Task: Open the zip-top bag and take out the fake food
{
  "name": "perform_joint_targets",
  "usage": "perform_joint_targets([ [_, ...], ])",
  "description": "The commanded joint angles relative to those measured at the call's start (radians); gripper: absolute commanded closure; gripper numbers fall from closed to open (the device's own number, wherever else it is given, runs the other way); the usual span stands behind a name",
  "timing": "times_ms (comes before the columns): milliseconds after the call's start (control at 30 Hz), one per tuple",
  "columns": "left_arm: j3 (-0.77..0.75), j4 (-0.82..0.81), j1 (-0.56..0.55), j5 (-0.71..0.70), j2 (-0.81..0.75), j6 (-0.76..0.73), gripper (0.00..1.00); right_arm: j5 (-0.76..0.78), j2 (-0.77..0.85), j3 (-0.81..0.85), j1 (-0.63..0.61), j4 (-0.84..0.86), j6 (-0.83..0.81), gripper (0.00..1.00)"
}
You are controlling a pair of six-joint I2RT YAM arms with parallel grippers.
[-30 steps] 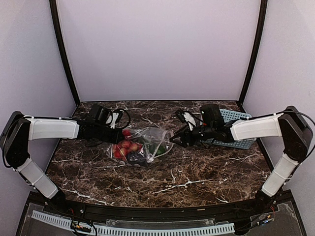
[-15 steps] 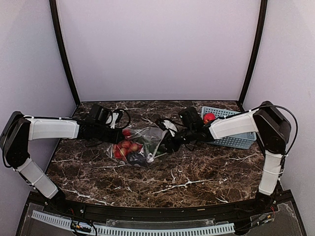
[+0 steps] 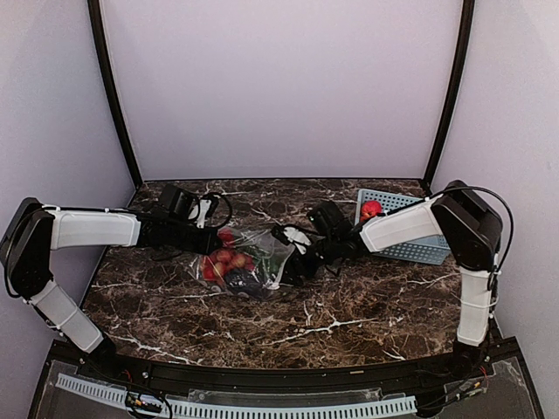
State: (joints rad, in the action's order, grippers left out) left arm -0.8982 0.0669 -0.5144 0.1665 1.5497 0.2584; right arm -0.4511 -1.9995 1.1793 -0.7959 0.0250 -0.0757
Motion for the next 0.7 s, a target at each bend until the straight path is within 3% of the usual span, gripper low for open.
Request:
perform_joint_targets([
  [0,0.015,-0.019,0.005,0.003,-0.021,0.007,0.99,0.040,-0.024,0.018,-0.017,-0.022,-0.009,0.14],
  [667,0.012,-0.036,0.005,0.027,0.009,0.011,0.99,0.025,-0.114,0.144,-0.026,0.025,0.028,0.12],
])
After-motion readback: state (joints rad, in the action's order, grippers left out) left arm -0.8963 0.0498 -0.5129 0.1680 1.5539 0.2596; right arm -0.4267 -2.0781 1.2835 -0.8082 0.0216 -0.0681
